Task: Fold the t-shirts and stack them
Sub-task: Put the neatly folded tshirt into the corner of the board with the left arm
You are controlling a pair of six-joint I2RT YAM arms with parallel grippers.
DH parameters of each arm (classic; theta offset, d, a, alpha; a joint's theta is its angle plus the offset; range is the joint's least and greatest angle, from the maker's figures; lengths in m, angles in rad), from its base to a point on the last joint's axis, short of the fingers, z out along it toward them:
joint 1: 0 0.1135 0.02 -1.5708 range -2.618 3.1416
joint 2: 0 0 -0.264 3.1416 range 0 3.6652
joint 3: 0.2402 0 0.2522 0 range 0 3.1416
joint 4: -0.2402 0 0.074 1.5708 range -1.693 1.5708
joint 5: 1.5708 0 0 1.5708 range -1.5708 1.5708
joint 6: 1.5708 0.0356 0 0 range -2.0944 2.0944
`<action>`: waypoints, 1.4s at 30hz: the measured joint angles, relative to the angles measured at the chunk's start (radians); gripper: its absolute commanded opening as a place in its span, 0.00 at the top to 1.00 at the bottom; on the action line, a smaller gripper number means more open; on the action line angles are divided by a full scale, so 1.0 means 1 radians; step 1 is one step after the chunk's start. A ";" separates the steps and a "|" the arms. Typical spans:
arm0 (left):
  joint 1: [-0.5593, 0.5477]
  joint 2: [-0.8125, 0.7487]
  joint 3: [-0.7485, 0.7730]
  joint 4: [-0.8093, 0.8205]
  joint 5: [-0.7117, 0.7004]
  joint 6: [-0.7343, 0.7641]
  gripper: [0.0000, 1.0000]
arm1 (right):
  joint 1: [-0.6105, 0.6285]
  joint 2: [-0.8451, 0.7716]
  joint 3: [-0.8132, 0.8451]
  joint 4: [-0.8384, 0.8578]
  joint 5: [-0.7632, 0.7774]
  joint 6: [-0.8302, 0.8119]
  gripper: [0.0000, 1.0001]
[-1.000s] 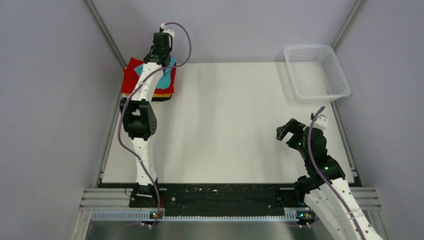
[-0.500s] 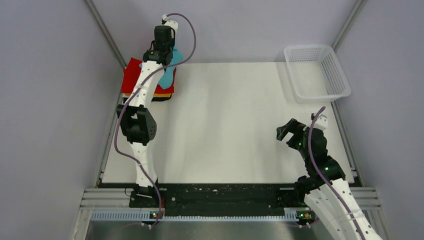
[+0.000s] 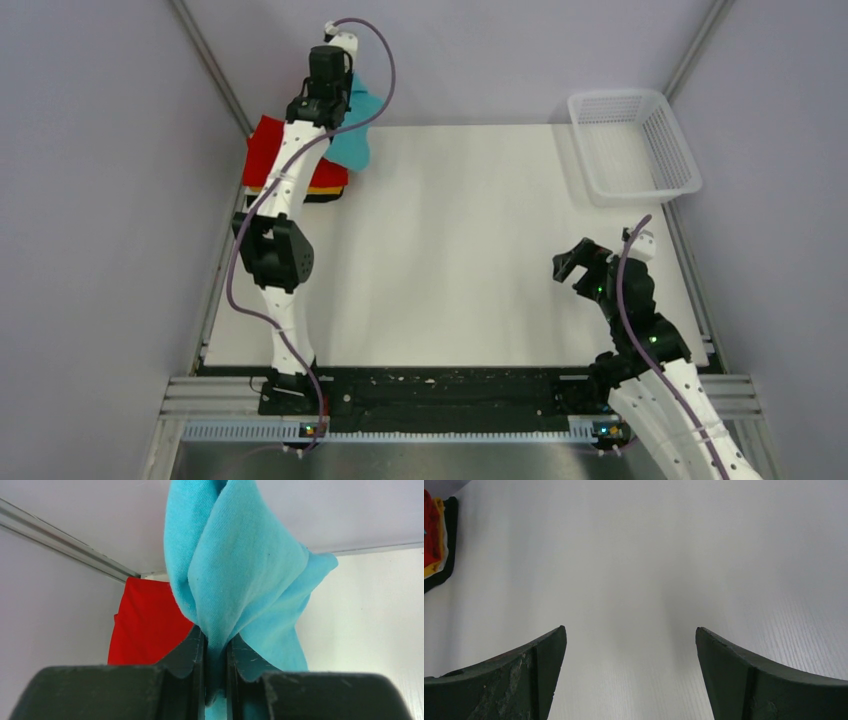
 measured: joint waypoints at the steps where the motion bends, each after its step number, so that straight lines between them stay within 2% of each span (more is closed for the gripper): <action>1: 0.000 0.002 0.000 0.000 -0.001 0.000 1.00 | 0.000 0.000 0.000 0.000 0.000 0.000 0.01; 12: 0.026 0.048 -0.003 0.000 -0.018 0.008 1.00 | 0.000 0.000 0.000 0.000 0.001 0.000 0.01; 35: 0.258 0.170 -0.010 0.005 0.042 0.006 1.00 | 0.000 0.020 0.000 -0.005 0.056 0.001 0.01; 36: 0.263 0.177 -0.010 0.005 0.043 0.006 0.97 | 0.000 0.023 0.000 -0.005 0.058 0.001 0.01; 37: 0.268 0.183 -0.010 0.008 0.044 0.006 0.83 | 0.000 0.024 0.000 -0.006 0.060 0.002 0.01; 38: 0.271 0.188 -0.010 0.011 0.043 0.005 0.66 | 0.000 0.027 0.000 -0.007 0.061 0.002 0.01; 40: 0.275 0.196 -0.010 0.024 0.029 -0.002 0.22 | 0.000 0.032 0.000 -0.010 0.061 0.003 0.01; 41: 0.276 0.201 -0.010 0.038 0.008 -0.011 0.04 | 0.000 0.035 0.000 -0.011 0.062 0.003 0.01; 42: 0.277 0.205 -0.010 0.049 -0.013 -0.007 0.02 | 0.000 0.039 0.000 -0.013 0.062 0.004 0.01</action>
